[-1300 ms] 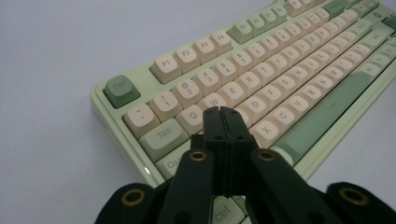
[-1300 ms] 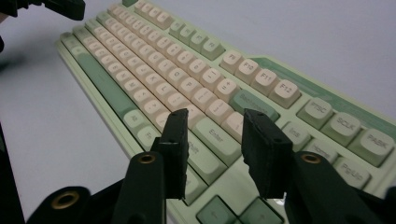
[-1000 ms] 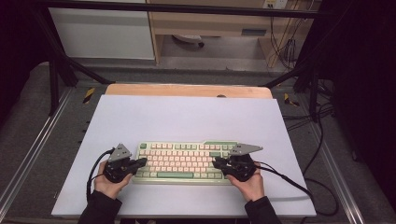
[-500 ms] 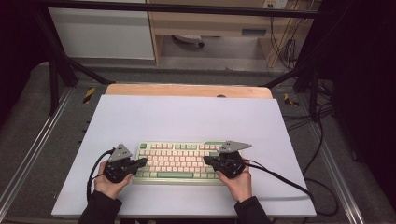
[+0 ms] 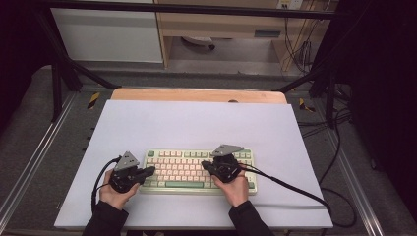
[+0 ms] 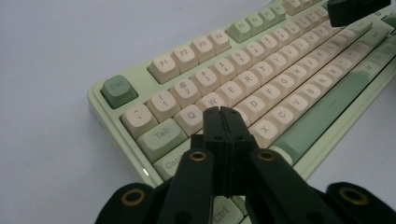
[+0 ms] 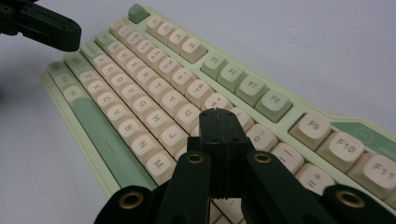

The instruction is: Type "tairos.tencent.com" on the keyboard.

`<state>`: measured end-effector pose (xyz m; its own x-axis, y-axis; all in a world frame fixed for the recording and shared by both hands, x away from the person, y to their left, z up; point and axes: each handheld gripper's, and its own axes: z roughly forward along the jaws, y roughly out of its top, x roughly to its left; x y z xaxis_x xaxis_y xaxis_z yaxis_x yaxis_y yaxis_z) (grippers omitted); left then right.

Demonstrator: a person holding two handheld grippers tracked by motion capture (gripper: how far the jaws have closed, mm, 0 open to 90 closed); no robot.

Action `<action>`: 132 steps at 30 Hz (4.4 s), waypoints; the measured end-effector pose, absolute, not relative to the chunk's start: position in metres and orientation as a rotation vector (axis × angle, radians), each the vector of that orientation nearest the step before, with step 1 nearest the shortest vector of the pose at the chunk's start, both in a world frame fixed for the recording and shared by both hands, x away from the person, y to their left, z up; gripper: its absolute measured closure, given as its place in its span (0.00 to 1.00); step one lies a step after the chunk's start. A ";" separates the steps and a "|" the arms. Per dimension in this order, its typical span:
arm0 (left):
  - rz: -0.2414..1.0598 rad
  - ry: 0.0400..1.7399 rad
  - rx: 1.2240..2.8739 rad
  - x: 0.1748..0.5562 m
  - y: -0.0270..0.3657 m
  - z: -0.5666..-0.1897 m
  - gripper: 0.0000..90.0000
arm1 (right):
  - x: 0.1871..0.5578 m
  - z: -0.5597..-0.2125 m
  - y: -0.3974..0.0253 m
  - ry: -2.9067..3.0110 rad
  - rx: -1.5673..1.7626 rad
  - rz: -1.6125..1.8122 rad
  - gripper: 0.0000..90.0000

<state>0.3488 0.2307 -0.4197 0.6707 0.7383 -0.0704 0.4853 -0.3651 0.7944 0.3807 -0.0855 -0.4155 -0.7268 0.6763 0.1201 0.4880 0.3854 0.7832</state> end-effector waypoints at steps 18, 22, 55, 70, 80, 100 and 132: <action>0.380 0.946 2.036 0.349 0.231 -0.419 1.00 | 0.389 -0.427 -0.067 2.464 1.040 1.217 1.00; 0.381 0.945 2.035 0.349 0.231 -0.419 1.00 | 0.389 -0.429 -0.066 2.465 1.046 1.211 1.00; 0.392 0.913 2.055 0.351 0.205 -0.413 1.00 | 0.368 -0.404 -0.131 2.426 0.990 1.287 1.00; 0.393 0.906 2.082 0.368 0.176 -0.414 1.00 | 0.356 -0.409 -0.164 2.405 1.008 1.299 1.00; 0.405 0.918 2.109 0.377 0.166 -0.422 1.00 | 0.353 -0.415 -0.170 2.408 1.023 1.301 1.00; 0.402 0.910 2.130 0.379 0.161 -0.430 1.00 | 0.354 -0.417 -0.170 2.414 1.027 1.297 1.00; 0.401 0.924 2.074 0.354 0.206 -0.415 1.00 | 0.355 -0.412 -0.168 2.406 1.032 1.315 1.00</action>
<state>0.3536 0.2058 -0.4146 0.6813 0.7311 -0.0361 0.4731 -0.4022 0.7838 0.3549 -0.1682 -0.4121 -0.7321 0.6666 0.1399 0.4777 0.3561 0.8031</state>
